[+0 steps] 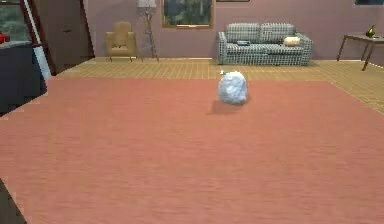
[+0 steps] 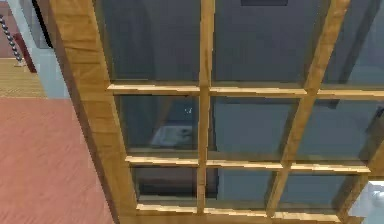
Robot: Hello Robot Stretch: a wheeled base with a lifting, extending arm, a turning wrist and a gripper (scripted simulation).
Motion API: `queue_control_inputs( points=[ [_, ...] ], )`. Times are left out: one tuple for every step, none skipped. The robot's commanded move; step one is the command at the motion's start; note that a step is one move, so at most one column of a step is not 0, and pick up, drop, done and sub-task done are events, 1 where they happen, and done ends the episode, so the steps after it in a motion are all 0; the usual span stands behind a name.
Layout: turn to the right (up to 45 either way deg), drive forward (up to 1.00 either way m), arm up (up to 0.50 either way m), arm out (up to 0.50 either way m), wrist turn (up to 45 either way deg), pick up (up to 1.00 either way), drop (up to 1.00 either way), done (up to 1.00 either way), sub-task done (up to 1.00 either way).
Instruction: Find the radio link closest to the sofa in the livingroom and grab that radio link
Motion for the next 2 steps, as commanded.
queue_control_inputs(
  points=[
    [0.0,1.0,0.0,0.0,0.0,0.0,0.0,0.0,0.0],
    [0.0,1.0,0.0,0.0,0.0,0.0,0.0,0.0,0.0]
  ],
)
